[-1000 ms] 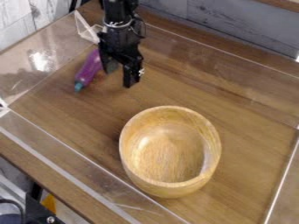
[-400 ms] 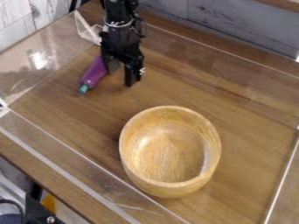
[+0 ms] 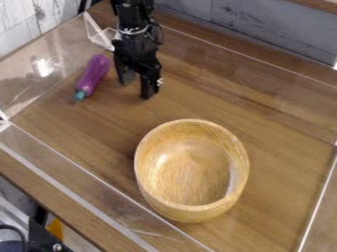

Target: Remove the purple eggplant from inside the brown bowl and put it on the table

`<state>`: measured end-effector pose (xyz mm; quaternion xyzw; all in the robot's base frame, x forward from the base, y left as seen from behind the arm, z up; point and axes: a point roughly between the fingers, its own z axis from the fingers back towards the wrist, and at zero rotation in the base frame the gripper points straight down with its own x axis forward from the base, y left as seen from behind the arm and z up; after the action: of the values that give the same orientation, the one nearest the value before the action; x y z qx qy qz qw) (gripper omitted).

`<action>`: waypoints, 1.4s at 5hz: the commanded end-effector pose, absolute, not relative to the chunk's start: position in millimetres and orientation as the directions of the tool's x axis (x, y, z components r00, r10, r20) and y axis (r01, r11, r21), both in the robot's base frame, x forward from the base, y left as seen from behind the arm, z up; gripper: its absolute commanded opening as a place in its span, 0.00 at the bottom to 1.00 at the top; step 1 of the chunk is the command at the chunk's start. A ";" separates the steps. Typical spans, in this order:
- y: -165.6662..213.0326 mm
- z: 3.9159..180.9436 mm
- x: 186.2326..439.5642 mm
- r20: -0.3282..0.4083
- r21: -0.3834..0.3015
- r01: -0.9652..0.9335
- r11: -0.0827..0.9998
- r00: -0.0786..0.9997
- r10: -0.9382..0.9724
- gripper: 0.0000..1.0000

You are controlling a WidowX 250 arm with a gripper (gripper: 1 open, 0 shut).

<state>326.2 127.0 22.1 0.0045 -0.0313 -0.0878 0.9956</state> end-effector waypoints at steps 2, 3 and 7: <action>131.5 38.6 338.7 0.124 0.037 0.163 0.986 0.978 -0.166 0.00; 130.1 38.0 338.3 0.125 0.033 0.160 0.987 0.979 -0.163 0.00; 134.5 28.9 327.5 0.086 0.019 0.132 0.991 0.987 -0.133 0.00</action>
<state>326.5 128.2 20.7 -0.0009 -0.0332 -0.0714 0.9969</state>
